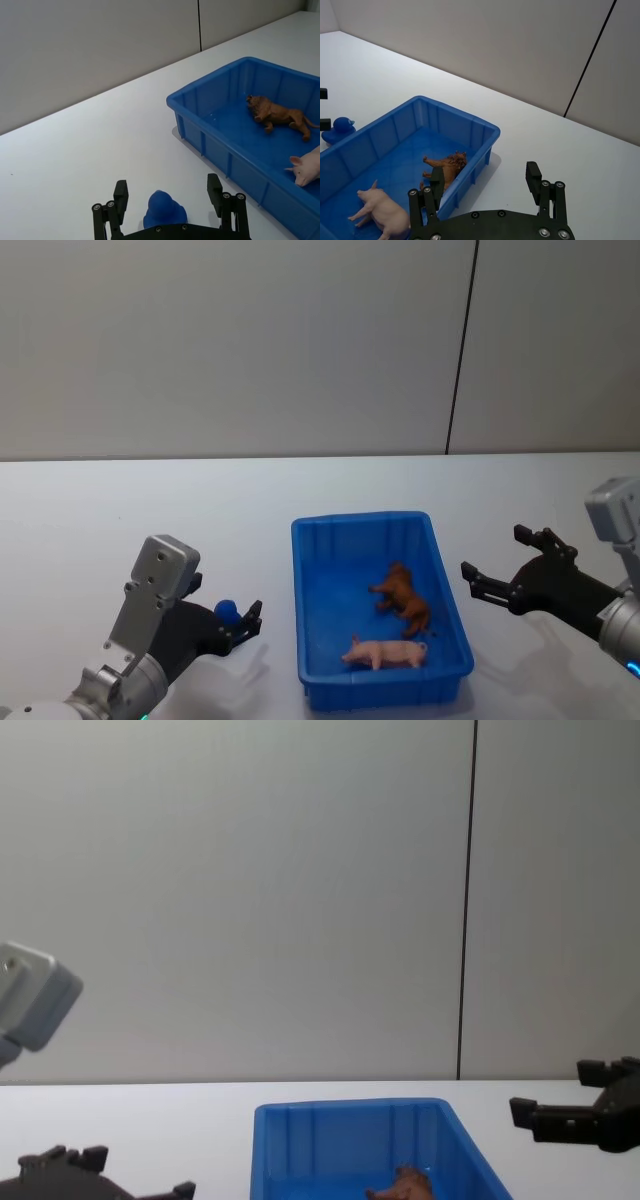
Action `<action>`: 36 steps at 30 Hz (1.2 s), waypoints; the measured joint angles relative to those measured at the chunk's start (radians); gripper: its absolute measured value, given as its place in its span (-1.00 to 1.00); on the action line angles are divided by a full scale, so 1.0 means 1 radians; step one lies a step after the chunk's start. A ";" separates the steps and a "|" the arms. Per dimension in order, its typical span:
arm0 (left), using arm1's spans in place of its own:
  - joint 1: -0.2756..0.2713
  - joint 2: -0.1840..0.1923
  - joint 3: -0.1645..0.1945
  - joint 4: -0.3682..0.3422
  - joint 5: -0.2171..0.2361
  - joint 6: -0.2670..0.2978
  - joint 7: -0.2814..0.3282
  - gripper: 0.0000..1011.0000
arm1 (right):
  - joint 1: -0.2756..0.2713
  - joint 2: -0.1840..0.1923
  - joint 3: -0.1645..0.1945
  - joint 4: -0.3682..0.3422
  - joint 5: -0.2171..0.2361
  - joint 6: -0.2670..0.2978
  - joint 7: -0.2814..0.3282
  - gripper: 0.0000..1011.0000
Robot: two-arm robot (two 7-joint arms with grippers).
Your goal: Pick up the two dolls from the table and place them into the box.
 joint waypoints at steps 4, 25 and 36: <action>-0.012 -0.009 -0.001 0.035 0.006 -0.001 -0.024 0.98 | 0.000 0.000 0.000 0.000 0.000 0.000 0.000 0.98; -0.069 -0.056 -0.005 0.207 0.008 -0.037 -0.120 0.65 | -0.001 0.000 0.000 0.000 0.000 0.000 0.000 0.98; -0.083 -0.066 -0.007 0.243 0.014 -0.046 -0.148 0.12 | -0.001 0.000 0.000 0.000 0.000 0.000 0.000 0.98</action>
